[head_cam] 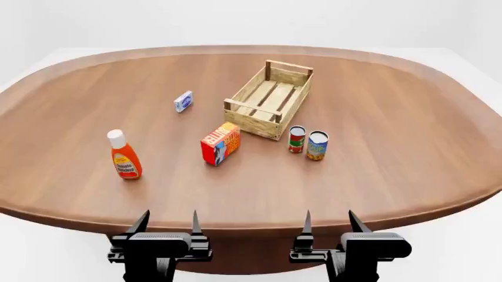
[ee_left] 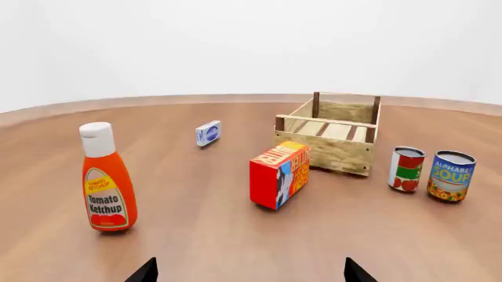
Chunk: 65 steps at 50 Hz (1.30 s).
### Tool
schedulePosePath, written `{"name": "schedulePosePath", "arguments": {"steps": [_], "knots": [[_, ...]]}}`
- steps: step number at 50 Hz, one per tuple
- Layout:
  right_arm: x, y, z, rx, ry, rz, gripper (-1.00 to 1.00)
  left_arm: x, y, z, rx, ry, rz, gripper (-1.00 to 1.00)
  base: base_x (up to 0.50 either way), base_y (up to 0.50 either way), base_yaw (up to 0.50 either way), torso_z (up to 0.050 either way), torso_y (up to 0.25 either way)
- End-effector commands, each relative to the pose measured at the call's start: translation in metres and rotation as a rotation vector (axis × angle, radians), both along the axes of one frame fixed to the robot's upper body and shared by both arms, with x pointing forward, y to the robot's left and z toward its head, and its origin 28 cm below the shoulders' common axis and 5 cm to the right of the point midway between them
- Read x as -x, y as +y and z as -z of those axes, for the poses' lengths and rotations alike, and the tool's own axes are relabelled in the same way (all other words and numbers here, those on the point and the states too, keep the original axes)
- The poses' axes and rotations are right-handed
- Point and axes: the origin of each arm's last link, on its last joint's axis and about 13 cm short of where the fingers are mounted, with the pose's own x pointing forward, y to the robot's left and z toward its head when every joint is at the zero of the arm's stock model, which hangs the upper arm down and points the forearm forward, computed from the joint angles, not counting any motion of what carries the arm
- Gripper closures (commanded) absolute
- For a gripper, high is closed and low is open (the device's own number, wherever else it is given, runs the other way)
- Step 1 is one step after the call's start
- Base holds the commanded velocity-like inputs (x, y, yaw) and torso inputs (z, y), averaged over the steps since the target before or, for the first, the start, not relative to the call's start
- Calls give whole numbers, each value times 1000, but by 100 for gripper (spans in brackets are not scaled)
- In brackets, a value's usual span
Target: Pick up the ketchup, and put it in the wooden tray.
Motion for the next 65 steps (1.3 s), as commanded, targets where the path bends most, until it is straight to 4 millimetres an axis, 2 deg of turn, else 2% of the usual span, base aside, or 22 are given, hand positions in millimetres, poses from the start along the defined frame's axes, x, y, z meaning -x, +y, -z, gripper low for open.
{"name": "schedulePosePath", "arguments": {"steps": [1, 9, 14, 22, 31, 55, 65], "knots": [[-1, 0, 0, -1, 0, 4, -100, 1, 0, 0, 4, 7, 0, -100, 0, 0, 0, 0, 0], [-4, 2, 2, -19, 8, 12, -100, 0, 1, 7, 31, 46, -62, -100, 0, 0, 0, 0, 0], [-5, 0, 0, 3, 16, 13, -100, -4, 3, 7, -20, 59, -57, -100, 0, 0, 0, 0, 0], [-9, -3, -7, 30, 33, 15, -100, -6, 2, -4, -78, 38, -24, -100, 0, 0, 0, 0, 0], [-11, -6, -24, 47, 14, 6, -100, -4, 2, -17, -77, 12, 14, -100, 43, 0, 0, 0, 0], [-13, -9, -43, 64, -36, -12, -100, -8, -1, -38, -9, -10, 27, -100, 438, 0, 0, 0, 0], [-20, -11, -54, 78, -37, -24, -100, -11, -2, -51, -10, -13, 48, -100, 488, 0, 0, 0, 0]]}}
